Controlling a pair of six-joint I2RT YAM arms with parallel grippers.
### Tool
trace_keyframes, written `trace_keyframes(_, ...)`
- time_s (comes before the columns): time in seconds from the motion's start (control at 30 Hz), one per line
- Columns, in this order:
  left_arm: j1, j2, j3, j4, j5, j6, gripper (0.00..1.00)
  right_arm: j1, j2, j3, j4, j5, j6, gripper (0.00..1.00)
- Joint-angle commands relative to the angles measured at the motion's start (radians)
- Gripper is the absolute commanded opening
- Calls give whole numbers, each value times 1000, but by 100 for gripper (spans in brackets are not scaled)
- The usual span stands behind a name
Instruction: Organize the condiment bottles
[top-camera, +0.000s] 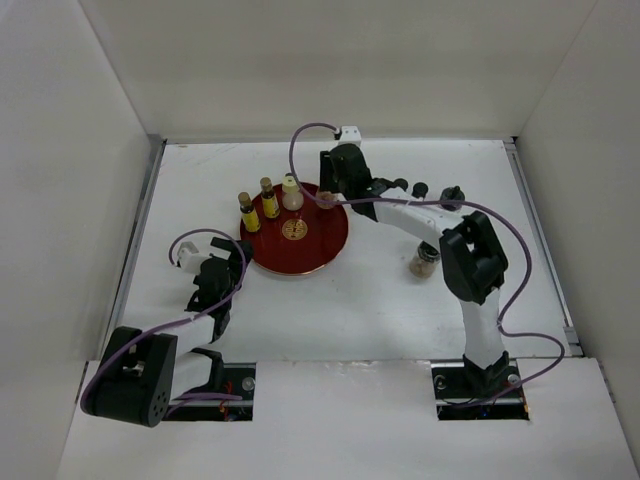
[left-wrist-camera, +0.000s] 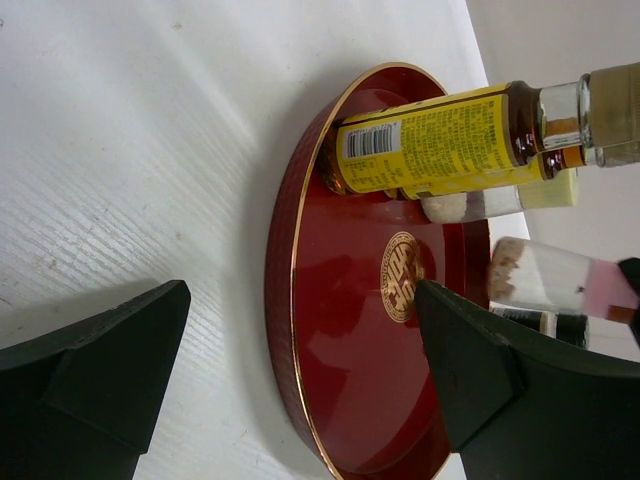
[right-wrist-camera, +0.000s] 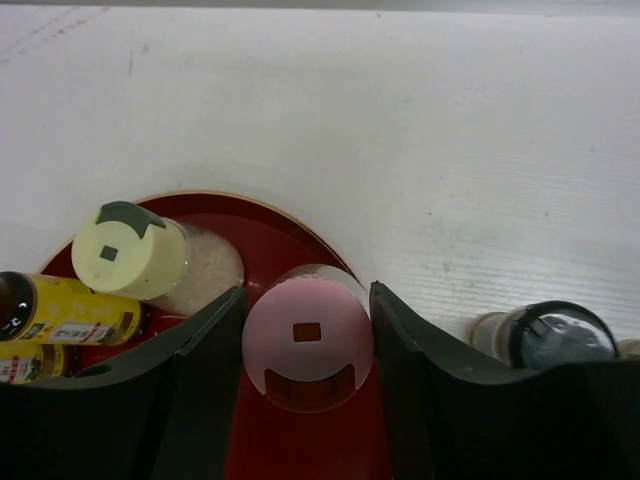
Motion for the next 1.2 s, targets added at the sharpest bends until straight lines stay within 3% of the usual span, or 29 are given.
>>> trace_keyframes(0.0, -5, -26, 4, 62, 7, -2, 100, 21, 24, 109, 25, -11, 13, 42)
trace_keyframes(0.63, 0, -12, 4, 73, 34, -10, 100, 55, 122, 135, -1, 71, 2, 44)
trace_keyframes(0.9, 3, -26, 3, 73, 34, -7, 100, 73, 98, 105, 34, 20, 0, 72)
trace_keyframes(1.17, 3, -18, 1, 73, 30, -5, 100, 88, -77, -45, 126, 18, 16, 74)
